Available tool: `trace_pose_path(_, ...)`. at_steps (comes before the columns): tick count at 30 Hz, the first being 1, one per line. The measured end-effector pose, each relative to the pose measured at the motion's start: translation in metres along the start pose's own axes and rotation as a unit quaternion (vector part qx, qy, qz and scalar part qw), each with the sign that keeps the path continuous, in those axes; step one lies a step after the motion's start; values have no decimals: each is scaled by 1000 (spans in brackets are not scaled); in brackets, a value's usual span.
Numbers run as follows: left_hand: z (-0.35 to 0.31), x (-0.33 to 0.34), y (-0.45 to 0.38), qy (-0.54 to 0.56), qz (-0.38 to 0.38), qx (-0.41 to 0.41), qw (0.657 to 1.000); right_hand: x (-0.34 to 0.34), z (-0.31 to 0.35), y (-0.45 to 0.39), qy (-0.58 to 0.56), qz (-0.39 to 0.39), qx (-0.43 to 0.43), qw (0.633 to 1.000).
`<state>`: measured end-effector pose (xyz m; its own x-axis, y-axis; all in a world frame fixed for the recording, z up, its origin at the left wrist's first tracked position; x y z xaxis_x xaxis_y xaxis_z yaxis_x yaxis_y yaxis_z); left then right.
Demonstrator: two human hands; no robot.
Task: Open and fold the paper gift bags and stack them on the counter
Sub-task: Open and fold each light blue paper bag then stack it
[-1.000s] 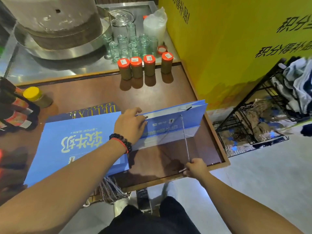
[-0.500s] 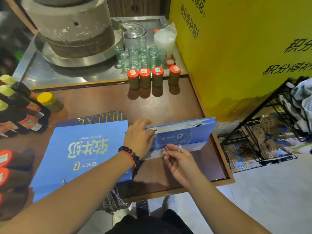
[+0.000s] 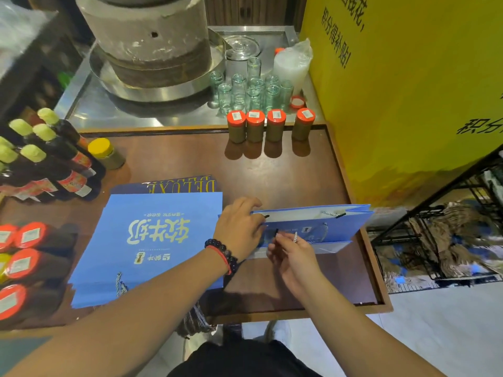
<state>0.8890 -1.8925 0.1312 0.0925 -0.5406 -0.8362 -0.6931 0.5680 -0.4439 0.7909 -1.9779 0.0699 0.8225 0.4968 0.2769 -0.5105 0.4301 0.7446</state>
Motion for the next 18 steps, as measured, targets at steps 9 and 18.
trace_pose_path(9,2,0,2,21,18,-34,999,9,-4,4,35,-21,-13,999)
trace_pose_path(18,5,-1,7,25,16,-43,999,13,-8,2,52,-33,-15,998)
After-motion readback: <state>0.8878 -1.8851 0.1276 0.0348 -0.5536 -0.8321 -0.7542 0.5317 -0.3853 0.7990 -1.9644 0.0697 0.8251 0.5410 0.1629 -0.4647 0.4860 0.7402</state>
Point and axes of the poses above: each hand's wrist, its own y-axis away from the middle knuckle, its own x-axis out of the palm, z = x × y, the point moved 7 cm from there along -y, towards the middle knuckle, and after that the axes turned 12 degrees about -z, right-handed, at the moved point
